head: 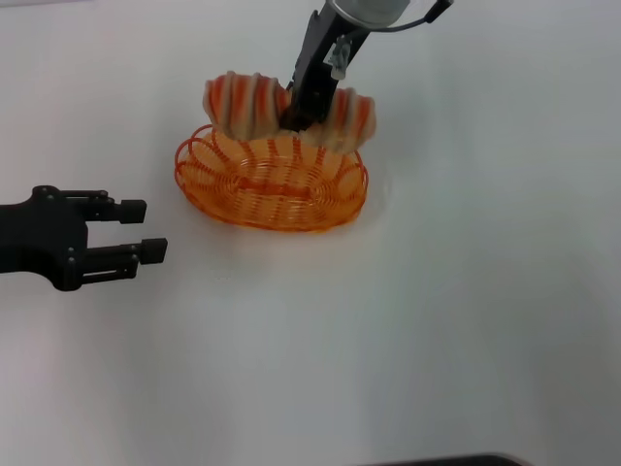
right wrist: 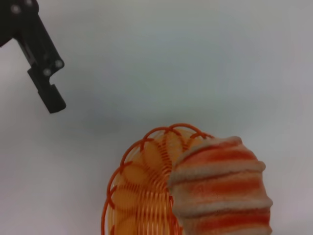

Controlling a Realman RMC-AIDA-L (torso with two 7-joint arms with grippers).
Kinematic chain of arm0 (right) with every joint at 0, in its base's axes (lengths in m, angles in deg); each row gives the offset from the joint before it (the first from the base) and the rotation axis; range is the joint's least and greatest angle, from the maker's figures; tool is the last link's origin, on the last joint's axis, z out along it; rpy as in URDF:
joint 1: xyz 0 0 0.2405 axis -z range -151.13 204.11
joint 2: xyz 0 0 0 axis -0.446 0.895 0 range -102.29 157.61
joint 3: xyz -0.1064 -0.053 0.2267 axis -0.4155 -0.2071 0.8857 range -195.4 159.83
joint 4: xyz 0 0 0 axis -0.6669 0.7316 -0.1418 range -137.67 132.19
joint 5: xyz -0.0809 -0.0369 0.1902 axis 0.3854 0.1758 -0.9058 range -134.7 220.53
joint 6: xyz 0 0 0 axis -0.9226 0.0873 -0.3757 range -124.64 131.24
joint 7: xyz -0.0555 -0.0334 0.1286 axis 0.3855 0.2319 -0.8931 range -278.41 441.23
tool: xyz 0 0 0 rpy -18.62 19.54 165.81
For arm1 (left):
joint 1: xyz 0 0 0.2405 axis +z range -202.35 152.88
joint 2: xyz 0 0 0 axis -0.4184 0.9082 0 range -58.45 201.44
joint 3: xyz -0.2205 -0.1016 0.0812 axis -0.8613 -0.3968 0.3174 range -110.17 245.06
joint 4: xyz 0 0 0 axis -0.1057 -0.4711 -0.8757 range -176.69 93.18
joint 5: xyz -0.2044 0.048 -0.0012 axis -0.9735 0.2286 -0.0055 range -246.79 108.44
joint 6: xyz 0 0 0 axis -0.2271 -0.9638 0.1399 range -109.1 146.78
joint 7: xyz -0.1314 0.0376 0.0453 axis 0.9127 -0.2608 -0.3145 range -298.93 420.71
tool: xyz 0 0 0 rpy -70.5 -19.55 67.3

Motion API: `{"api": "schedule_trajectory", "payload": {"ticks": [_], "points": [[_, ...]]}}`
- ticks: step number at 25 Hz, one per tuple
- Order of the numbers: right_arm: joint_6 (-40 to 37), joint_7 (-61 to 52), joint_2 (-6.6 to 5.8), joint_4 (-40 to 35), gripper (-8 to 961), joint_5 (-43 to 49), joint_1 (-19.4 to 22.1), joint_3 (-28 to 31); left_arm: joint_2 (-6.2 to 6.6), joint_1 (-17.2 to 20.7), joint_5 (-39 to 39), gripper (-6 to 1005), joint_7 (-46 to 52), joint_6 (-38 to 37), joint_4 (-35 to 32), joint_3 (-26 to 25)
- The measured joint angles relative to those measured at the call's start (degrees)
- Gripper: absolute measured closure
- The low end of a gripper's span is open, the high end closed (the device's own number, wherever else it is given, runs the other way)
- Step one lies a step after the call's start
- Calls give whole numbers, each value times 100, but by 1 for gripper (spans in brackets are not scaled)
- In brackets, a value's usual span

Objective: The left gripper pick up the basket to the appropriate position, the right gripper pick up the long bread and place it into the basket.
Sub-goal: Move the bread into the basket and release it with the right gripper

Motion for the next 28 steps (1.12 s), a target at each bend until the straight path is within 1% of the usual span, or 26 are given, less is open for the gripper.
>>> {"api": "schedule_trajectory", "payload": {"ticks": [2,18,23,27,28], "points": [[-10,-5,0,0,680,-6,35,-1,3,0,0,416,-1,14,0,0],[1,229,-17,-3,580,-304,126,-12,-7,0,14,416,-3,123,36,30],[42,233,-26,-4,332,-317,145,2,-7,-18,36,415,2,127,42,46],[90,233,-26,-4,286,-323,169,13,-2,-12,13,414,-5,128,41,21],[172,257,-31,-16,286,-388,229,28,1,-12,13,414,-5,128,35,18]]}}
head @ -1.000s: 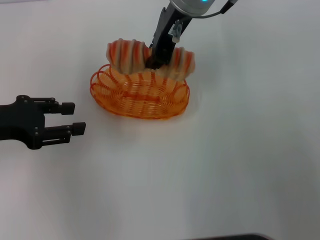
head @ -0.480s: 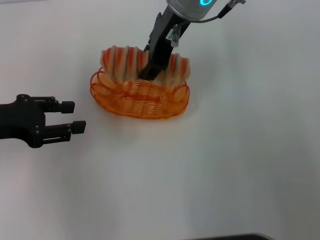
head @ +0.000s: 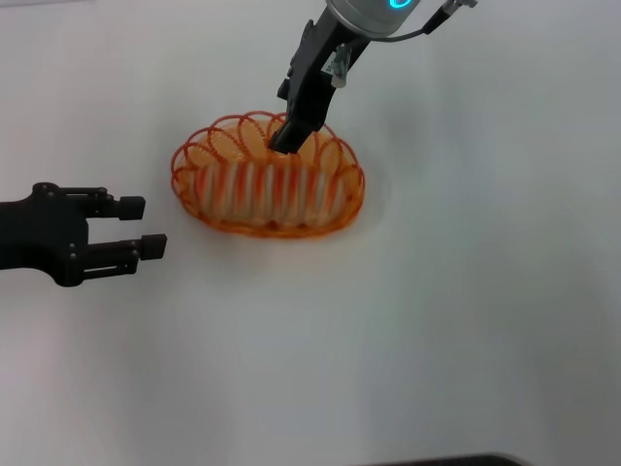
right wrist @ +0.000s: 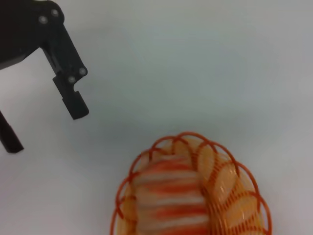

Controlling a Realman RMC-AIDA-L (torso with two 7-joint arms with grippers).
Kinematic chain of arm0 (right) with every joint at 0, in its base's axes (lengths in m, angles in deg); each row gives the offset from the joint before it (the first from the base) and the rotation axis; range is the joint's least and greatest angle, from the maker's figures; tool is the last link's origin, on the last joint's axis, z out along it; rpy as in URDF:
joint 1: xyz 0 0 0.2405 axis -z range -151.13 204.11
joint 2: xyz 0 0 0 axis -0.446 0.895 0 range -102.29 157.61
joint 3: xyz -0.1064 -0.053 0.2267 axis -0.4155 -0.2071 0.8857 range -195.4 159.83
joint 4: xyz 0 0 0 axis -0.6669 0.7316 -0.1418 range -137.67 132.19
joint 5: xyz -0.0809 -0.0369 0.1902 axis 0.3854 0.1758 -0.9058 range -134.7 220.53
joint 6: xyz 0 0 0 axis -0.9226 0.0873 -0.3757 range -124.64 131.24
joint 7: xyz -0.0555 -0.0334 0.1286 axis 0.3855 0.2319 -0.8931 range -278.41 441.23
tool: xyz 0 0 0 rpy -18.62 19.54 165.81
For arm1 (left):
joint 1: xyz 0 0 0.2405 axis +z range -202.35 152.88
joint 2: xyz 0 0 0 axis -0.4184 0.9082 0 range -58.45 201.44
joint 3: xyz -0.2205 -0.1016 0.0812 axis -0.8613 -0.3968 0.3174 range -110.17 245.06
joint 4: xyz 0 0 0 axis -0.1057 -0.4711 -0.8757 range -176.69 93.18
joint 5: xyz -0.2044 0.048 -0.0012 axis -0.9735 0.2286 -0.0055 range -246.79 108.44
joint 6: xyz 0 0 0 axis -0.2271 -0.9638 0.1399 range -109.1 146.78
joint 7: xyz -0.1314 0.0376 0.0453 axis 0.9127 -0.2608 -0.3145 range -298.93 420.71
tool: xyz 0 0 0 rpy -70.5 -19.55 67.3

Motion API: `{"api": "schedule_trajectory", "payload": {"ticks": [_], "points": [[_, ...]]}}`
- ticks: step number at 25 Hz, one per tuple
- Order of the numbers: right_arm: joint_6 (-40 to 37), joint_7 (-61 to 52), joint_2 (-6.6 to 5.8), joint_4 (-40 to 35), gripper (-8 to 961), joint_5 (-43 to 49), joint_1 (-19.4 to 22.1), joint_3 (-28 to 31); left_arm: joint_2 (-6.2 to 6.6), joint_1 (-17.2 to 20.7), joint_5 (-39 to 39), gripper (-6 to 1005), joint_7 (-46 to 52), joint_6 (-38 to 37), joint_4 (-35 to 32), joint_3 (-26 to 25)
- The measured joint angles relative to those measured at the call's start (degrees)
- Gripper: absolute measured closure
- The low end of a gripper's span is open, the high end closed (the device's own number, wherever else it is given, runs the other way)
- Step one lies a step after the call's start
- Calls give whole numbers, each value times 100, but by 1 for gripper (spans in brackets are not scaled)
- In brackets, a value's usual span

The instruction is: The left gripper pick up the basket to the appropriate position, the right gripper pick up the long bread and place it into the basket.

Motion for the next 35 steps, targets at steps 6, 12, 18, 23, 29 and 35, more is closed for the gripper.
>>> {"api": "schedule_trajectory", "payload": {"ticks": [6,12,18,23,29,35], "points": [[150,428,-52,-30,286,-554,297,459,2,-1,0,415,-1,1,-26,-2],[-167,1684,-91,-41,286,-1483,1049,1798,1,-11,-2,415,-3,8,-34,1],[-1033,3205,-193,-50,286,-2349,2085,2618,1,-18,-4,416,-2,75,2,1],[-1557,3919,-175,-40,286,-2536,2922,2901,-3,4,-2,416,-3,97,17,-1],[-1757,5101,-60,140,286,-2700,3761,3407,14,46,47,414,-3,56,-22,-16],[-1568,6552,-52,890,285,-3286,4380,3547,19,84,50,415,-13,97,3,-13]]}}
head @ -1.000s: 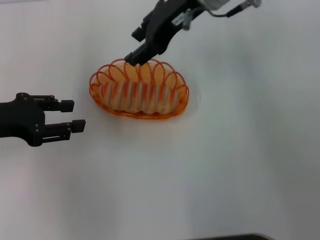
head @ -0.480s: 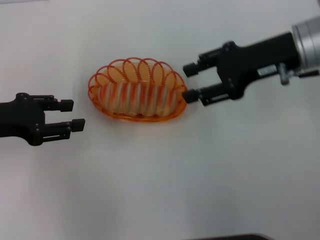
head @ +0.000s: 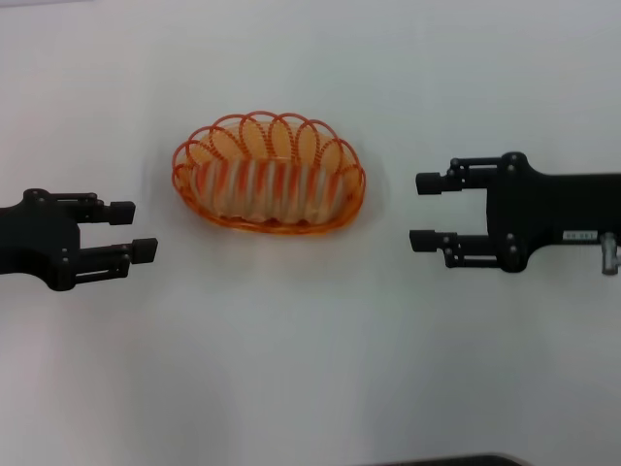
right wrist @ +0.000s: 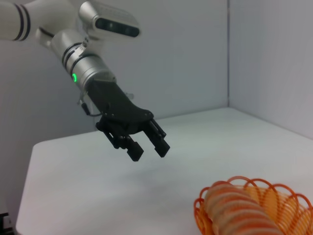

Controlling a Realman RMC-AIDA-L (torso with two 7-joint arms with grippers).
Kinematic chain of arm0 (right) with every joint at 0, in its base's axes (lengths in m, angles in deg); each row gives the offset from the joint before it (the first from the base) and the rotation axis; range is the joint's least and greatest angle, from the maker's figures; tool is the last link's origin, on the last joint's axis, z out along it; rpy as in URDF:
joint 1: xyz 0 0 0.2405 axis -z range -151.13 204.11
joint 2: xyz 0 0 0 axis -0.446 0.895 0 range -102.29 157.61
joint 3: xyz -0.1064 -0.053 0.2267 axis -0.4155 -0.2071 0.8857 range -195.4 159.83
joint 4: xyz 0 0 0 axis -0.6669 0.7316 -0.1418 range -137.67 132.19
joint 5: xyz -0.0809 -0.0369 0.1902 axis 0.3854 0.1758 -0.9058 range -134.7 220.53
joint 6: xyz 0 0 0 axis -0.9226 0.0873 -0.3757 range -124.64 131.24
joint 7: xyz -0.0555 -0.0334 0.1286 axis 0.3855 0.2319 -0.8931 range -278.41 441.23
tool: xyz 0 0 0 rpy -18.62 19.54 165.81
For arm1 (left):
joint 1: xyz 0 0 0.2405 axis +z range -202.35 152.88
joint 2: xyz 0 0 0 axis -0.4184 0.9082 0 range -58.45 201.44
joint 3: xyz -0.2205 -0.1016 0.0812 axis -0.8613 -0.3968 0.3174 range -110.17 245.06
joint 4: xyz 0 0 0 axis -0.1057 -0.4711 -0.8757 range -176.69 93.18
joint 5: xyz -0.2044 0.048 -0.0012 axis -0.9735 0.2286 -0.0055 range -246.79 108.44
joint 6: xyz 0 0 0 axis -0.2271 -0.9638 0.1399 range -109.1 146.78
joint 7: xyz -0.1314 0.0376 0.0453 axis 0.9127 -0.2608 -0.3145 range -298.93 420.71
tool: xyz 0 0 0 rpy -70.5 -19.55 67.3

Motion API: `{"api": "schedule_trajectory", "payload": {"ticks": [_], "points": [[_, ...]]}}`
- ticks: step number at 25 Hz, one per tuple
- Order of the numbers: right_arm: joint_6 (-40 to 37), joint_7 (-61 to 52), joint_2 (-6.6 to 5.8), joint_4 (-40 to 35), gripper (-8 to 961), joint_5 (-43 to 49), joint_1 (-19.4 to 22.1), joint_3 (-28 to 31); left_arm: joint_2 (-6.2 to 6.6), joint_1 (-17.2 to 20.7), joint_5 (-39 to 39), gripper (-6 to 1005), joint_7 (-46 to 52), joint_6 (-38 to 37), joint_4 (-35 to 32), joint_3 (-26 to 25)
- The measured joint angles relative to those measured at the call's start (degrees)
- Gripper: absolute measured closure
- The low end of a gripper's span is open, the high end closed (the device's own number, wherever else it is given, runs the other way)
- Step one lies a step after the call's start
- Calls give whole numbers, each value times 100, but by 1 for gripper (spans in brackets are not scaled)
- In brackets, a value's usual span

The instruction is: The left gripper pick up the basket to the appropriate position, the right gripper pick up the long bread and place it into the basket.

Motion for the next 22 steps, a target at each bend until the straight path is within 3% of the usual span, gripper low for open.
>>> {"api": "schedule_trajectory", "payload": {"ticks": [5,13,22], "points": [[74,267,-27,270,285,39,180,36,0,-35,89,416,26,-50,-5,35],[-95,-26,-157,-308,285,479,313,206,31,-86,463,415,100,-293,10,22],[-243,-76,-199,-482,285,714,241,375,-4,-48,478,416,136,-402,45,8]]}}
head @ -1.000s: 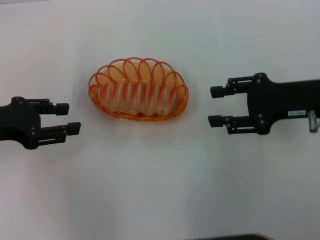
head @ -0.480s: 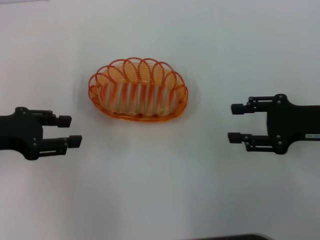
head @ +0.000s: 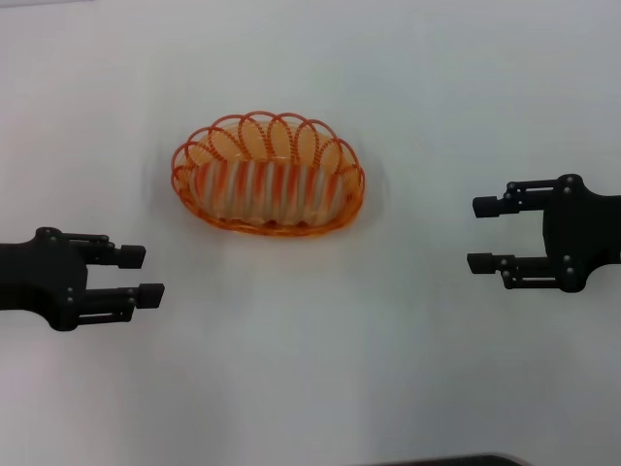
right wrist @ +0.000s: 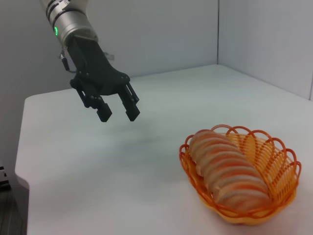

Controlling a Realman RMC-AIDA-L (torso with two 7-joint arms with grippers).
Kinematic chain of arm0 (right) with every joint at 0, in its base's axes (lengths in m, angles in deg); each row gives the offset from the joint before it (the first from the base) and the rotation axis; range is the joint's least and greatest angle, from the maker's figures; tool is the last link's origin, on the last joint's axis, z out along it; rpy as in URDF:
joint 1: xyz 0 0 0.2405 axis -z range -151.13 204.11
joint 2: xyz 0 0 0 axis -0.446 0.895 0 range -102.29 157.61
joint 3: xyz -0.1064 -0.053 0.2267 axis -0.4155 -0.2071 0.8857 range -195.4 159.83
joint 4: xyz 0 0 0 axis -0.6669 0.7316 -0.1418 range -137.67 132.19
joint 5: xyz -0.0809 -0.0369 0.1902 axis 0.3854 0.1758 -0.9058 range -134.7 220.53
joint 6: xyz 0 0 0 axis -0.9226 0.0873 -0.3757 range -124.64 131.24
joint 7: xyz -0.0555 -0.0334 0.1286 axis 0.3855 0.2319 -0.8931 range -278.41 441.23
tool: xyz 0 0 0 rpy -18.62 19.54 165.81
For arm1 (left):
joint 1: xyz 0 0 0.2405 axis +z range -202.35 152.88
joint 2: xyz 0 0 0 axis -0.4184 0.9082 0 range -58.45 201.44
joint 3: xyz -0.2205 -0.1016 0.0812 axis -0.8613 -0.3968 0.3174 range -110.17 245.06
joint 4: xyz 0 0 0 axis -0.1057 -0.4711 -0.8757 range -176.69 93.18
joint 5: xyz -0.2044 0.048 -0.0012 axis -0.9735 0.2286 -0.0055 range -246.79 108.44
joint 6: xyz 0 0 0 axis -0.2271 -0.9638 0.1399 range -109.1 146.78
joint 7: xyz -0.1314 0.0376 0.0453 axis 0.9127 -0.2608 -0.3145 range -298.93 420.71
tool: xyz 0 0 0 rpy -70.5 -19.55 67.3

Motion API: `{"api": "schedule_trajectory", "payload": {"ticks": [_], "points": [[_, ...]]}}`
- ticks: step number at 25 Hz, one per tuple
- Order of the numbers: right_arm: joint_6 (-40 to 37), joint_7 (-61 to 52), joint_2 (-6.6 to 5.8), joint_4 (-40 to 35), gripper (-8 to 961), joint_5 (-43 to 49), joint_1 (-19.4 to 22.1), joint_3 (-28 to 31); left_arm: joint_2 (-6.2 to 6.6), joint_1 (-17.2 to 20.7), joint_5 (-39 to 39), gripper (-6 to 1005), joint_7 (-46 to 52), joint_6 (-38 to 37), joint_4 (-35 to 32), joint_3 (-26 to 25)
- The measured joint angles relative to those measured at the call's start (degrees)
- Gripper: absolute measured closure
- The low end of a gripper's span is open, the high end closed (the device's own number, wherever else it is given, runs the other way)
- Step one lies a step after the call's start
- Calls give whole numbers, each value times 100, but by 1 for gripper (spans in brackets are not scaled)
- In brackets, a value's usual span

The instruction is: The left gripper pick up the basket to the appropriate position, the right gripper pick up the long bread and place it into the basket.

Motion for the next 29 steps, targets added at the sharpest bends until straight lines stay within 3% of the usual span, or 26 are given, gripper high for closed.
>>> {"api": "schedule_trajectory", "payload": {"ticks": [19,29], "points": [[-9,3,-26,-9,285,5,-11,-19,-14,3,5,415,1,92,99,3],[11,3,27,-4,285,124,-38,6,-13,3,4,416,-9,102,112,5]]}}
